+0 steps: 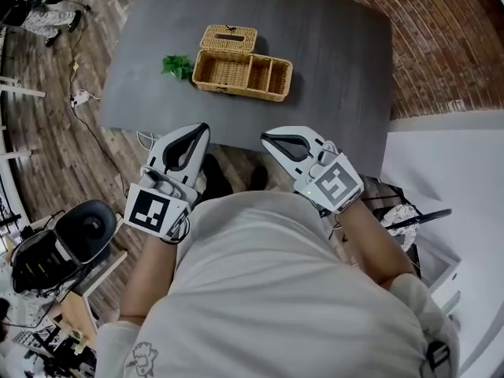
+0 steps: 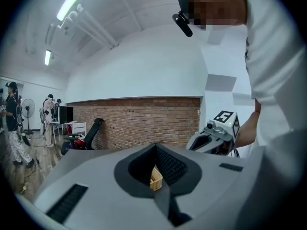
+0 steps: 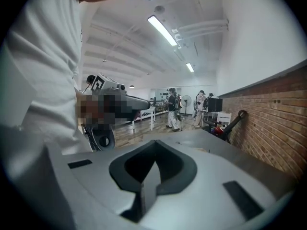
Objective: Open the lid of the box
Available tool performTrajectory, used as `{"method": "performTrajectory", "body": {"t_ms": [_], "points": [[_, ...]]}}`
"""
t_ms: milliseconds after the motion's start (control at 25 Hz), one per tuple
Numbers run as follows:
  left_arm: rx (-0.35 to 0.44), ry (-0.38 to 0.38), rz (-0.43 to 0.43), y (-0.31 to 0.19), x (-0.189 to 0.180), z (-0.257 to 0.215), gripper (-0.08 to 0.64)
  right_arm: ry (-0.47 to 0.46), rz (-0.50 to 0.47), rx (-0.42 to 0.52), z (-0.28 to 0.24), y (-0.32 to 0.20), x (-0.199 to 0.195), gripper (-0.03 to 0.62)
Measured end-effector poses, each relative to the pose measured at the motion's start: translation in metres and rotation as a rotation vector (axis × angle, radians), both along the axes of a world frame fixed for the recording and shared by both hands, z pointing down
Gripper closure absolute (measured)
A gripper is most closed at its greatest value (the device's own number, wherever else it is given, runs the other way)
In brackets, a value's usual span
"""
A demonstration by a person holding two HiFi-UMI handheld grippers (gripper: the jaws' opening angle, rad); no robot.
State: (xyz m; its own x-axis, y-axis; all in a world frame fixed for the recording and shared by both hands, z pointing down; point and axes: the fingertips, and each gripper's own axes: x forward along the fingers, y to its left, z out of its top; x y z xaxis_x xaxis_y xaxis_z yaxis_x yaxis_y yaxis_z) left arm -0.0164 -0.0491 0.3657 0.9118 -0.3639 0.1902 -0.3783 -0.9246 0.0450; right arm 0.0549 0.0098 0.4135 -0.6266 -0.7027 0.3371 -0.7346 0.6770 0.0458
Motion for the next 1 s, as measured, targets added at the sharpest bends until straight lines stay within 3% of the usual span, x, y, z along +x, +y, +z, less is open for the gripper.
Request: {"method": "performTrajectory", "body": {"t_ms": [400, 1000], "points": [[-0.013, 0.016, 0.022, 0.027, -0.028, -0.012, 0.549, -0.039, 0.040, 0.044, -0.014, 0.021, -0.028, 0.586], [0.014, 0.050, 0.066, 0.061, -0.151, -0.014, 0.549, -0.033, 0.123, 0.109, -0.034, 0.056, -0.141, 0.586]]}}
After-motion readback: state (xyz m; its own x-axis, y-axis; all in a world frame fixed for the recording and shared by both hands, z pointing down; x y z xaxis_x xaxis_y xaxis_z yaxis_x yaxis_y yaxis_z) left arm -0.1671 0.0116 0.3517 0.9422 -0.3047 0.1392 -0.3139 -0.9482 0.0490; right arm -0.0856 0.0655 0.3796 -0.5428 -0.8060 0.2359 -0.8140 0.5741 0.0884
